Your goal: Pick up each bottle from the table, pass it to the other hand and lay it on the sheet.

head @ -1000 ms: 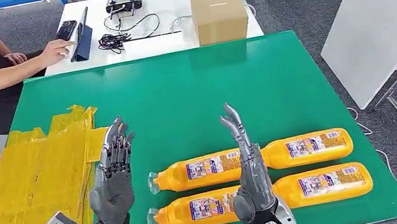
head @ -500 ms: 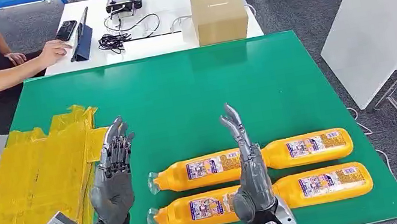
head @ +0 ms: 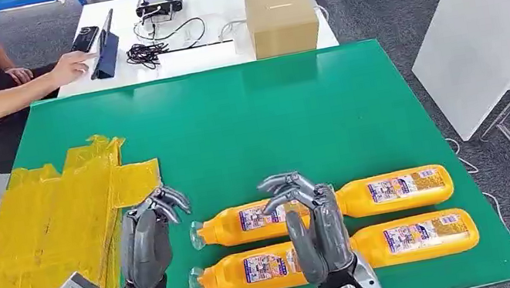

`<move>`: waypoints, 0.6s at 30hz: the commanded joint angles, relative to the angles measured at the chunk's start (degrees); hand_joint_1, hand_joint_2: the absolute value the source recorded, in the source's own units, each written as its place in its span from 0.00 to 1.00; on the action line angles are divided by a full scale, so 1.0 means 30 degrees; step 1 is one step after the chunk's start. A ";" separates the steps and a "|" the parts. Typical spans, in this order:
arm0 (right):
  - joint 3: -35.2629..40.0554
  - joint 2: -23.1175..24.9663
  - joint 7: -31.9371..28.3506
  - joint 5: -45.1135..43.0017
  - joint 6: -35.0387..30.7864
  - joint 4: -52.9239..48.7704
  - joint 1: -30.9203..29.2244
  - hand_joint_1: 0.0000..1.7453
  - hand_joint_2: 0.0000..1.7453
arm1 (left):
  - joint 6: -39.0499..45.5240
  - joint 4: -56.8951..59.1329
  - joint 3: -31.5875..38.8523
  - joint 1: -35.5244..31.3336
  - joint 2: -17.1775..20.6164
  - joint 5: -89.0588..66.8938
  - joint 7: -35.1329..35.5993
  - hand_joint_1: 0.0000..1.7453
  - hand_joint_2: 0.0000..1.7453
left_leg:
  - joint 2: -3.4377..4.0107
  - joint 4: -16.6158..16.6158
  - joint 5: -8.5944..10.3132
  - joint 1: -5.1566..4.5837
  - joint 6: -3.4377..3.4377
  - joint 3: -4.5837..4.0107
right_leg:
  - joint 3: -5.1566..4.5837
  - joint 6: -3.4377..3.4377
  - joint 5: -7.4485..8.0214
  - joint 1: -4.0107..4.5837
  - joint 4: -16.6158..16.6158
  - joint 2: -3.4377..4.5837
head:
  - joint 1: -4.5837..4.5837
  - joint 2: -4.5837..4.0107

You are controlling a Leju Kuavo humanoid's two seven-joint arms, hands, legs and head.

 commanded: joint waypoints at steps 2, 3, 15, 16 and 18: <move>-0.3355 -0.0898 -0.3301 -0.3047 0.0793 -0.1764 0.4736 1.00 0.00 | 0.0505 -0.1865 0.1959 0.3618 0.0124 -0.1001 -0.3767 1.00 0.00 | -0.0014 -0.0090 -0.0034 0.0029 -0.0031 0.0096 | 0.0130 -0.0005 -0.0020 0.0029 -0.0138 -0.0032 | 0.0000 0.0000; -0.3355 -0.0898 -0.3301 -0.3047 0.0793 -0.1764 0.4736 1.00 0.00 | 0.0505 -0.1865 0.1959 0.3618 0.0124 -0.1001 -0.3767 1.00 0.00 | -0.0020 -0.0027 -0.0042 0.0014 -0.0014 0.0051 | 0.0075 0.0000 -0.0032 0.0013 -0.0055 -0.0027 | -0.0007 0.0000; -0.3861 0.0226 -0.2292 -0.0580 0.0702 -0.0359 0.4258 0.00 0.00 | -0.0238 -0.1661 0.2209 0.3444 -0.0104 -0.0868 -0.3767 0.00 0.00 | 0.0028 -0.0026 0.0023 0.0022 -0.0024 0.0006 | -0.0060 -0.0019 0.0033 0.0024 -0.0033 0.0016 | 0.0000 0.0000; -0.3861 0.0226 -0.2292 -0.0580 0.0702 -0.0359 0.4258 0.00 0.00 | -0.0238 -0.1661 0.2209 0.3444 -0.0104 -0.0868 -0.3767 0.00 0.00 | 0.0020 -0.0027 0.0023 0.0016 -0.0019 0.0013 | -0.0060 -0.0040 0.0041 0.0020 -0.0028 0.0009 | -0.0007 0.0000; -0.3861 0.0226 -0.2292 -0.0580 0.0702 -0.0359 0.4258 0.00 0.00 | -0.0238 -0.1661 0.2209 0.3444 -0.0104 -0.0868 -0.3767 0.00 0.00 | 0.0014 -0.0020 0.0035 0.0013 -0.0014 0.0006 | -0.0021 -0.0063 0.0047 0.0022 -0.0020 0.0006 | -0.0007 0.0000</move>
